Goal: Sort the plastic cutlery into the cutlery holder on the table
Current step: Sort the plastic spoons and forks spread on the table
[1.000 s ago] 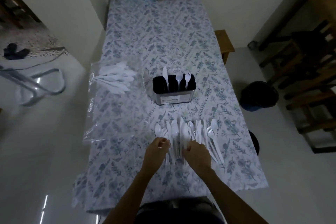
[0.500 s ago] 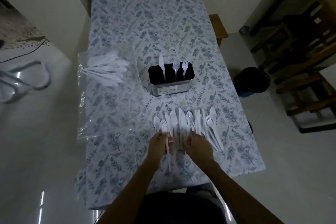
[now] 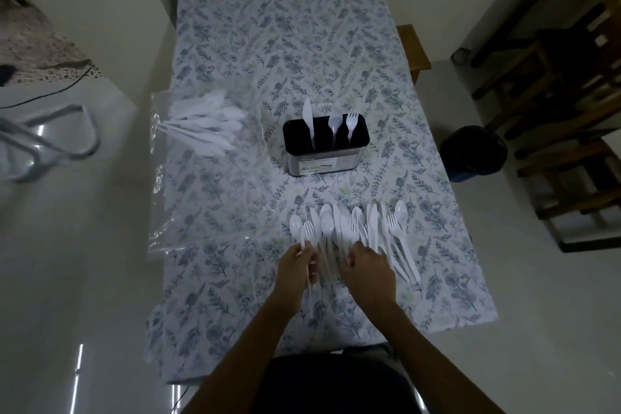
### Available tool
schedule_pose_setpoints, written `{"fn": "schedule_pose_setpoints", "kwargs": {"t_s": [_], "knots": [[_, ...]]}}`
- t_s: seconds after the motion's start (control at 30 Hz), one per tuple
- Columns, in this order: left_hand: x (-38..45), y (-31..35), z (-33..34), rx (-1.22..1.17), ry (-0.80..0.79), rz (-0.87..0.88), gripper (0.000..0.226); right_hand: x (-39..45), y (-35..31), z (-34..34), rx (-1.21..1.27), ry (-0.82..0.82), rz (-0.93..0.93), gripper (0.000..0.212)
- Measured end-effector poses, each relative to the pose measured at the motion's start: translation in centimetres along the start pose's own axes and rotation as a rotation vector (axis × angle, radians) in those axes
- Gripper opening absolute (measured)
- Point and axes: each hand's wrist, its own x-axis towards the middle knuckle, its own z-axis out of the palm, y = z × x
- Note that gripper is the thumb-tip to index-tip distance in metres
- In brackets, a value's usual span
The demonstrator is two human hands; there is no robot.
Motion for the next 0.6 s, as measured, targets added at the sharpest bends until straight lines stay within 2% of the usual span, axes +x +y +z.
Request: {"fn": "schedule_pose_setpoints", "kwargs": {"t_s": [0.1,0.23,0.43,0.6], "knots": [[-0.3,0.1,-0.3,-0.056,-0.039,0.007,0.030,1.1,-0.3,0.3,-0.017,0.001,-0.003,0.018],[-0.4,0.1,-0.9,-0.063,-0.039,0.021,0.018,2.3,-0.4,0.3,-0.029,-0.030,0.000,0.017],[-0.6,0.6,-1.3,-0.182,-0.076,0.013,0.017,2.2,-0.6,0.3,-0.023,-0.074,0.049,0.020],[-0.3,0.4,-1.1,-0.221,-0.099,-0.015,0.021,1.0,-1.7,-1.3,0.146,-0.131,0.032,0.016]]}}
